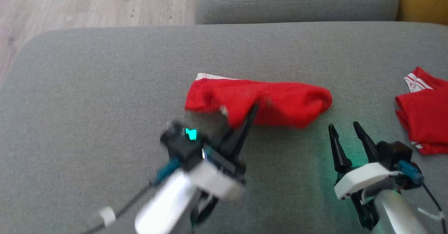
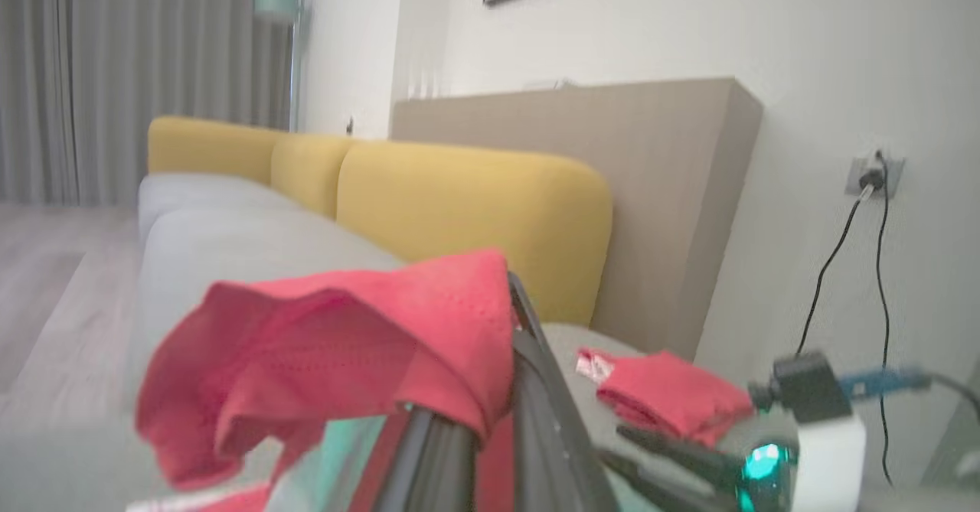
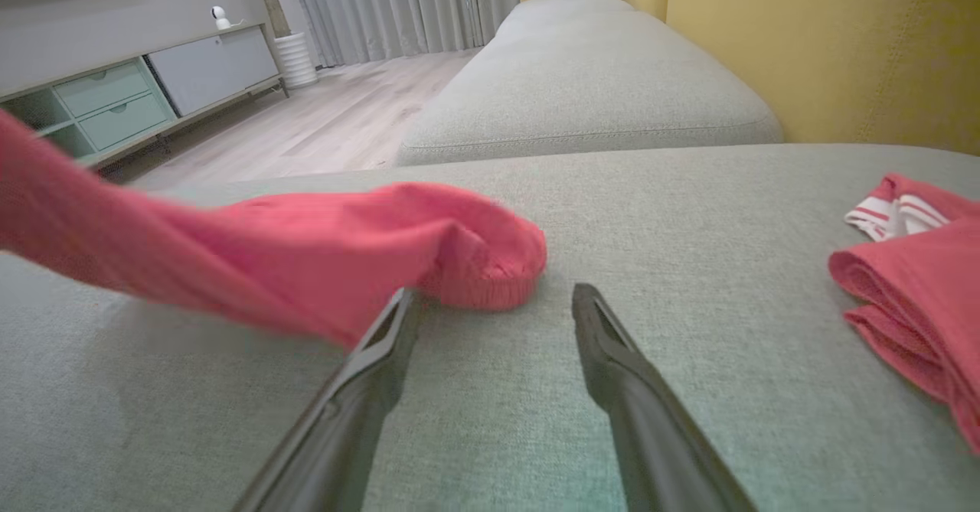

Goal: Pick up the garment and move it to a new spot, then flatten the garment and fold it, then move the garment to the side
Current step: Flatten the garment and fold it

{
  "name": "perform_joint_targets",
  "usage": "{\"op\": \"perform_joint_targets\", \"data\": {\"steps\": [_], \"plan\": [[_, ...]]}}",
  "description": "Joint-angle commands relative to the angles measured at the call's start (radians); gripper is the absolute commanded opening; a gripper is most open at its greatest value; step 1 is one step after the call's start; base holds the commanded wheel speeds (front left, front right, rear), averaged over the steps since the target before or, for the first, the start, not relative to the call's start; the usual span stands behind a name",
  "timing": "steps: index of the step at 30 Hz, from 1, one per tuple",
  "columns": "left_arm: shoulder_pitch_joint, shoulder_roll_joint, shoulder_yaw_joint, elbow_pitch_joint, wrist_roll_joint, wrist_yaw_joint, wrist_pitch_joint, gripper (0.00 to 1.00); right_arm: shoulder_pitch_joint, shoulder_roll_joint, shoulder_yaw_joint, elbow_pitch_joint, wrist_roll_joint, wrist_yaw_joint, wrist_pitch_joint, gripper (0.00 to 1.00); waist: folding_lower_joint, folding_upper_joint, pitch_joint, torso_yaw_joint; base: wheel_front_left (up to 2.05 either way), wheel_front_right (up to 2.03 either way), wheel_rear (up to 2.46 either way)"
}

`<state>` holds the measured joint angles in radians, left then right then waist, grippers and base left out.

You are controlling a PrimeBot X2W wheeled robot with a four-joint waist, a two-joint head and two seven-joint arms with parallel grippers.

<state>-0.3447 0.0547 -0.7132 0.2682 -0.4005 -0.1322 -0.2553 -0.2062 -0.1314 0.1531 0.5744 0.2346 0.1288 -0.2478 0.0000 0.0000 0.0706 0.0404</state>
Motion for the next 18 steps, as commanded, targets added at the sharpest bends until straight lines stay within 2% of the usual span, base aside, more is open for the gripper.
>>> {"op": "perform_joint_targets", "data": {"steps": [1,5,7,10,12,13,14,15,16,17,18], "plan": [[-0.089,-0.005,0.021,-0.07,-0.025,0.002,-0.006,0.0,0.004,0.007,0.006,-0.032,-0.008,0.002,-0.014,1.0,0.0,0.0,-0.001,-0.004,0.0,0.0,0.0],[-0.158,-0.005,0.041,-0.142,-0.087,0.004,-0.006,0.0,0.011,0.017,-0.019,-0.039,-0.015,0.002,-0.014,1.0,0.0,0.0,0.006,-0.012,0.0,0.0,0.0],[-0.162,-0.005,0.077,-0.146,-0.129,0.032,-0.006,0.0,0.012,0.02,-0.027,-0.042,-0.017,0.002,-0.014,1.0,0.0,0.0,0.013,-0.012,0.0,0.0,0.0],[-0.152,-0.005,0.137,-0.058,-0.13,0.077,-0.006,0.0,0.009,0.026,-0.035,-0.049,-0.022,0.002,-0.014,1.0,0.0,0.0,0.031,-0.013,0.0,0.0,0.0],[-0.133,0.004,0.212,0.098,-0.113,0.105,-0.006,0.0,0.0,0.03,-0.032,-0.055,-0.024,0.002,-0.014,1.0,0.0,0.0,0.05,-0.01,0.0,0.0,0.0],[-0.127,0.017,0.23,0.158,-0.103,0.113,-0.006,0.0,-0.003,0.031,-0.028,-0.057,-0.025,0.002,-0.014,1.0,0.0,0.0,0.056,-0.01,0.0,0.0,0.0],[-0.127,0.017,0.23,0.158,-0.103,0.113,-0.006,0.0,-0.003,0.031,-0.028,-0.057,-0.025,0.002,-0.014,1.0,0.0,0.0,0.056,-0.01,0.0,0.0,0.0],[-0.123,0.024,0.259,0.209,-0.103,0.123,-0.006,0.28,-0.006,0.032,-0.024,-0.058,-0.026,0.002,-0.014,1.0,0.0,0.0,0.062,-0.008,0.0,0.0,0.0],[-0.117,0.032,0.287,0.261,-0.103,0.135,-0.006,0.82,-0.01,0.032,-0.018,-0.058,-0.026,0.002,-0.014,1.0,0.0,0.0,0.067,-0.008,0.0,0.0,0.0],[-0.115,0.041,0.31,0.305,-0.099,0.142,-0.006,1.0,-0.013,0.033,-0.011,-0.059,-0.027,0.002,-0.014,1.0,0.0,0.0,0.072,-0.006,0.0,0.0,0.0],[-0.112,0.048,0.338,0.336,-0.094,0.152,-0.006,1.0,-0.016,0.035,-0.005,-0.06,-0.028,0.002,-0.014,1.0,0.0,0.0,0.075,-0.004,0.0,0.0,0.0]]}}
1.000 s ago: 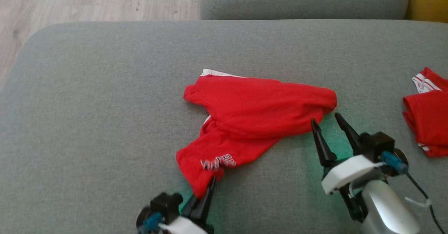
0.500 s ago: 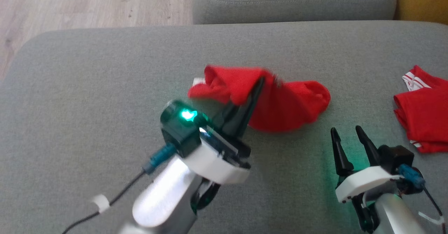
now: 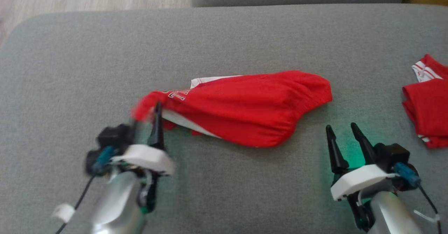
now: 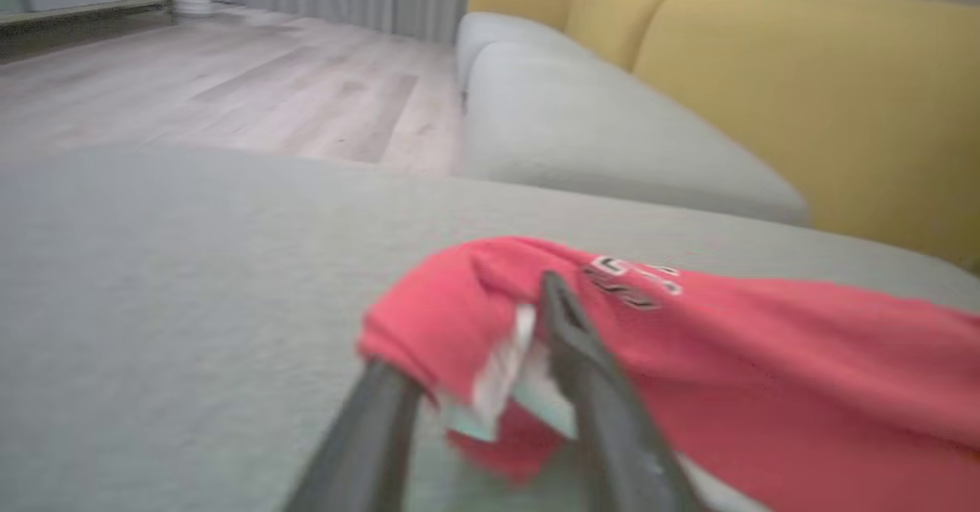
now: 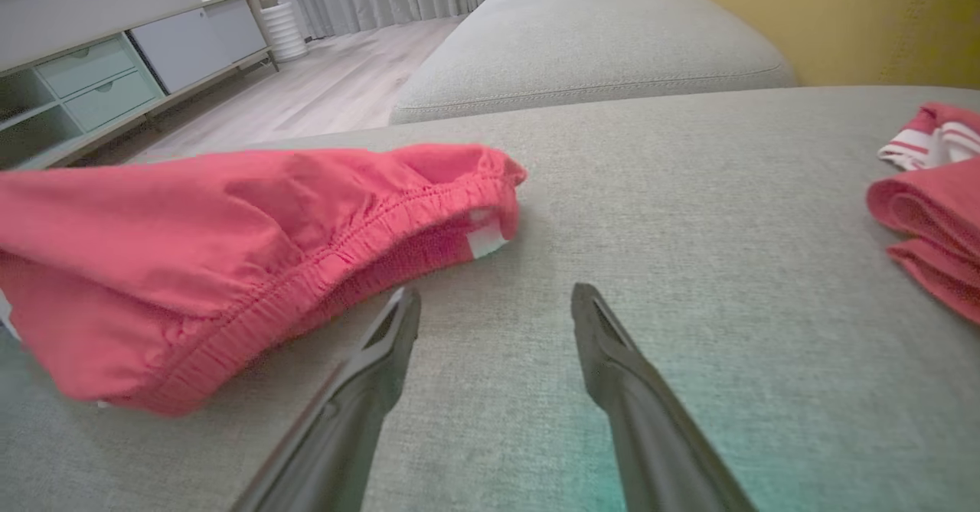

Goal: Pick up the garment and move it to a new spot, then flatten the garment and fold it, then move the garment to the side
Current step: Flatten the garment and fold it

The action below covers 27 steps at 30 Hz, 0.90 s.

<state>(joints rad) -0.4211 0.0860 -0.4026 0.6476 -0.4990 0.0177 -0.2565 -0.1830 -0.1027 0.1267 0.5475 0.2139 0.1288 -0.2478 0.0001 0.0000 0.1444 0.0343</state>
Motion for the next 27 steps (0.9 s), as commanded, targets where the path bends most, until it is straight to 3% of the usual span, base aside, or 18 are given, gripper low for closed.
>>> {"op": "perform_joint_targets", "data": {"steps": [1,4,14,19,27], "plan": [[-0.031,0.024,0.049,-0.02,0.015,0.01,-0.005,1.0,-0.041,0.007,0.029,-0.034,-0.007,0.002,-0.014,1.0,-0.0001,0.0,0.005,0.004,0.0,0.0,0.0],[-0.008,0.023,0.114,-0.009,0.048,0.016,-0.005,1.0,-0.044,0.008,0.051,-0.038,0.002,0.002,-0.014,1.0,-0.0001,0.0,0.01,0.02,0.0,0.0,0.0],[0.155,-0.03,0.203,-0.124,0.154,-0.045,-0.005,1.0,-0.007,0.0,0.21,-0.033,0.08,0.002,-0.014,1.0,-0.0001,0.0,-0.011,0.088,0.0,0.0,0.0],[0.222,-0.035,0.186,-0.175,0.147,-0.063,-0.005,1.0,0.004,-0.019,0.285,-0.013,0.144,0.002,-0.014,1.0,-0.0001,0.0,-0.022,0.119,0.0,0.0,0.0],[0.262,-0.036,0.147,-0.211,0.133,-0.056,-0.005,1.0,-0.011,-0.019,0.298,0.022,0.209,0.002,-0.014,1.0,-0.0001,0.0,-0.029,0.151,0.0,0.0,0.0]]}}
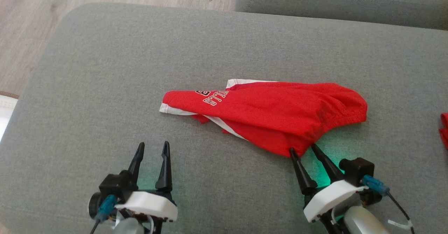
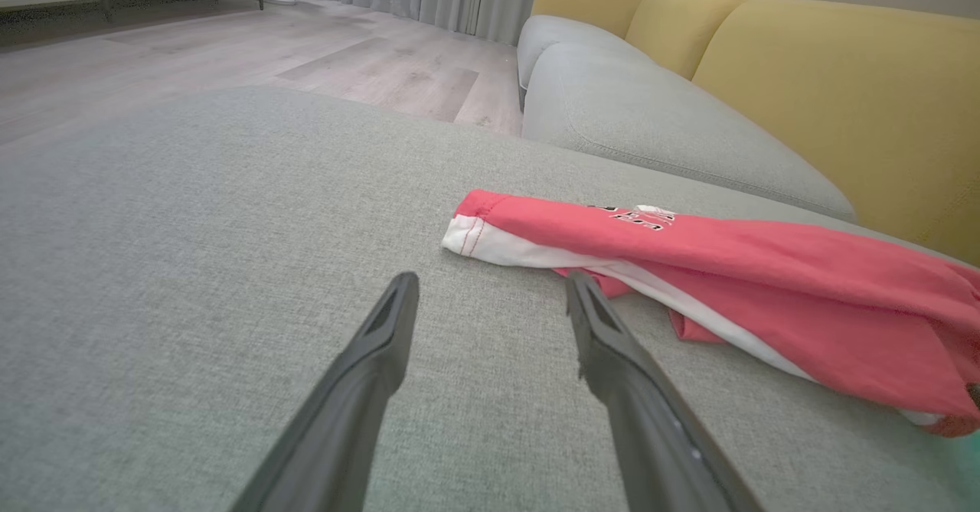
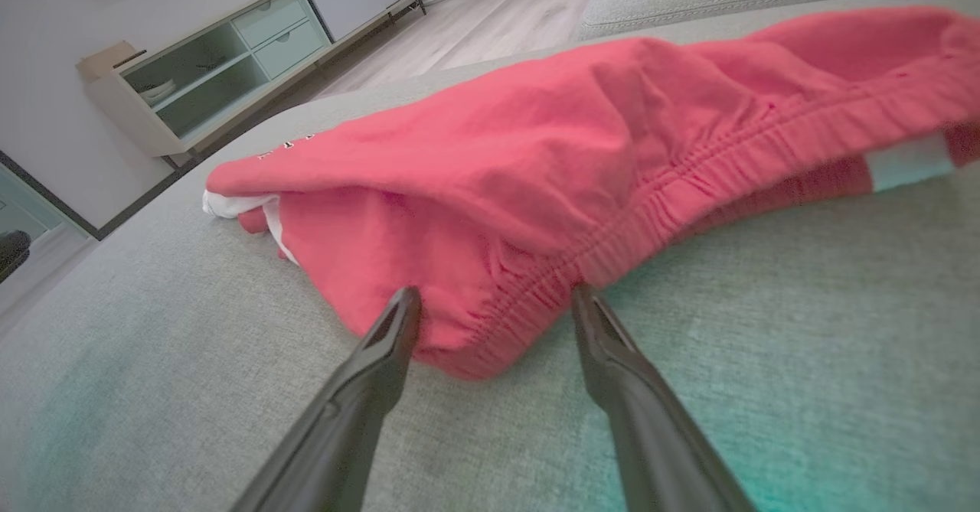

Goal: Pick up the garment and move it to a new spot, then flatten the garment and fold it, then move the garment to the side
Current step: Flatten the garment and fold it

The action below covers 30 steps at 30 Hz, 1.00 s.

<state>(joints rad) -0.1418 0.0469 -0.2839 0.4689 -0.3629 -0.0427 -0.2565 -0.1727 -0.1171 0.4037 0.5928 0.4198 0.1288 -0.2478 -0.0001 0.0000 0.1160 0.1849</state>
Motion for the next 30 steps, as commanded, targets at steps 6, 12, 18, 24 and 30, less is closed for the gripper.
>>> {"op": "perform_joint_targets", "data": {"steps": [6,12,18,24,30], "plan": [[-0.003,0.003,0.031,-0.044,0.001,0.004,-0.005,1.0,-0.011,-0.001,0.017,0.005,0.03,0.002,-0.014,1.0,0.0001,0.0,-0.012,-0.004,0.0,0.0,0.0],[0.002,0.003,0.022,-0.049,-0.001,0.002,-0.005,1.0,-0.006,0.006,0.025,0.017,0.046,0.002,-0.014,1.0,0.0001,0.0,-0.024,-0.009,0.0,0.0,0.0],[0.004,0.003,0.015,-0.05,0.0,-0.001,-0.005,1.0,-0.02,0.02,0.029,0.03,0.053,0.002,-0.014,1.0,0.0001,0.0,-0.028,0.003,0.0,0.0,0.0],[0.01,0.003,0.023,-0.052,0.006,-0.008,-0.005,1.0,-0.046,0.032,0.026,0.041,0.07,0.002,-0.014,0.98,0.0001,0.0,-0.024,0.023,0.0,0.0,0.0],[0.025,0.003,0.034,-0.055,0.009,-0.005,-0.005,1.0,-0.049,0.026,0.002,-0.017,0.059,0.002,-0.014,0.0,0.0001,0.0,-0.033,0.016,0.0,0.0,0.0]]}}
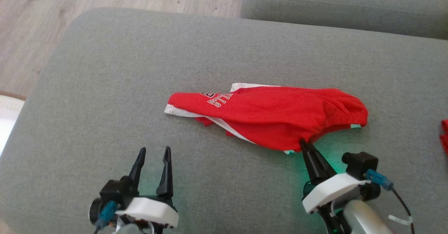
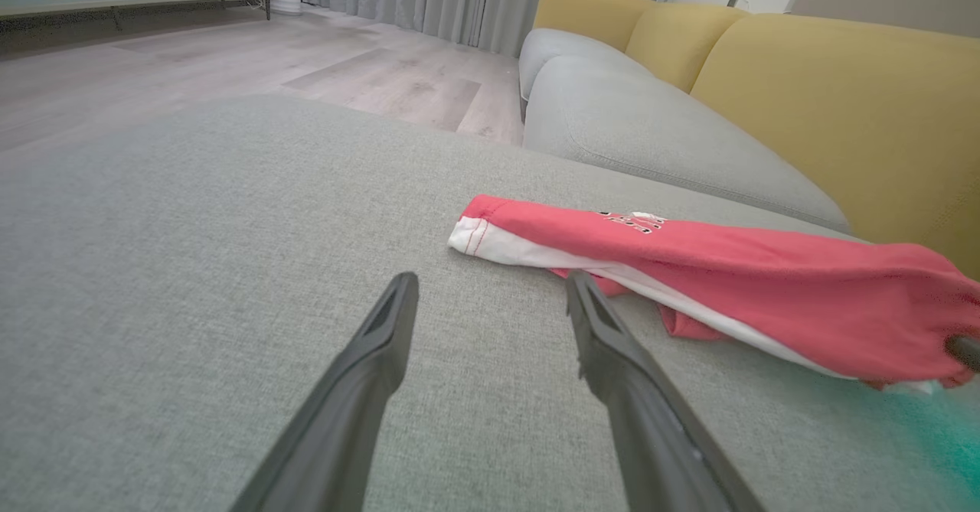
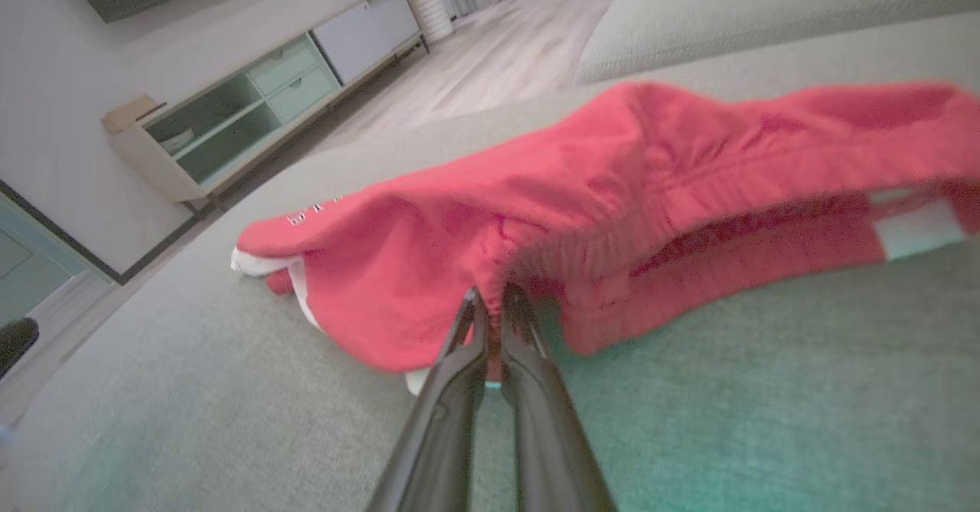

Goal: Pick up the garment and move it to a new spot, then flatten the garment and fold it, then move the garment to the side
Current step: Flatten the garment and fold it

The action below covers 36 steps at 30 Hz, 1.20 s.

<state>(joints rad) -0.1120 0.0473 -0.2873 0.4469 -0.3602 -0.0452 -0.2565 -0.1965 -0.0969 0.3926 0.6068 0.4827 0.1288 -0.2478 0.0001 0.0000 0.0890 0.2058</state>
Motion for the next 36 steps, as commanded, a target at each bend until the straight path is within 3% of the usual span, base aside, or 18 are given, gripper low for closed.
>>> {"op": "perform_joint_targets", "data": {"steps": [1,10,14,18,25,32,33,34,35,36], "plan": [[0.0,0.003,0.039,-0.034,0.005,-0.001,-0.005,1.0,-0.019,0.003,0.007,-0.045,-0.002,0.002,-0.014,0.0,-0.0001,0.0,-0.012,-0.011,0.0,0.0,0.0],[0.049,0.003,0.052,-0.039,-0.008,-0.002,-0.005,1.0,0.033,-0.1,0.024,-0.269,0.056,0.002,0.001,0.0,-0.0001,0.0,-0.075,-0.097,0.0,0.0,0.0],[0.053,0.003,0.048,-0.042,-0.016,-0.001,-0.005,1.0,0.044,-0.165,0.015,-0.387,0.082,0.002,0.094,0.0,-0.0001,0.0,-0.072,-0.117,0.0,0.0,0.0],[0.036,0.003,0.025,-0.044,-0.024,-0.001,-0.005,1.0,0.033,-0.185,-0.027,-0.438,0.072,0.002,0.181,0.0,-0.0001,0.0,-0.042,-0.104,0.0,0.0,0.0],[-0.019,0.003,-0.039,-0.038,-0.036,-0.004,-0.005,1.0,-0.086,-0.173,-0.064,-0.307,-0.033,0.002,0.291,0.0,-0.0001,0.0,0.044,-0.01,0.0,0.0,0.0],[-0.055,0.003,-0.105,-0.046,-0.052,0.0,-0.005,1.0,-0.195,-0.153,-0.139,-0.053,-0.192,0.002,0.262,0.0,-0.0001,0.0,0.094,0.055,0.0,0.0,0.0],[-0.056,0.003,-0.11,-0.046,-0.055,0.001,-0.005,1.0,-0.2,-0.147,-0.147,-0.026,-0.205,0.002,0.251,0.15,-0.0001,0.0,0.096,0.053,0.0,0.0,0.0],[-0.056,0.003,-0.114,-0.048,-0.059,0.002,-0.005,1.0,-0.204,-0.143,-0.148,-0.003,-0.215,0.002,0.24,0.45,-0.0001,0.0,0.096,0.049,0.0,0.0,0.0],[-0.056,0.003,-0.117,-0.05,-0.062,0.002,-0.005,1.0,-0.207,-0.137,-0.153,0.018,-0.22,0.002,0.227,1.0,-0.0001,0.0,0.095,0.043,0.0,0.0,0.0],[-0.056,0.003,-0.119,-0.051,-0.066,0.0,-0.005,1.0,-0.208,-0.132,-0.158,0.035,-0.224,0.002,0.211,1.0,-0.0001,0.0,0.092,0.034,0.0,0.0,0.0]]}}
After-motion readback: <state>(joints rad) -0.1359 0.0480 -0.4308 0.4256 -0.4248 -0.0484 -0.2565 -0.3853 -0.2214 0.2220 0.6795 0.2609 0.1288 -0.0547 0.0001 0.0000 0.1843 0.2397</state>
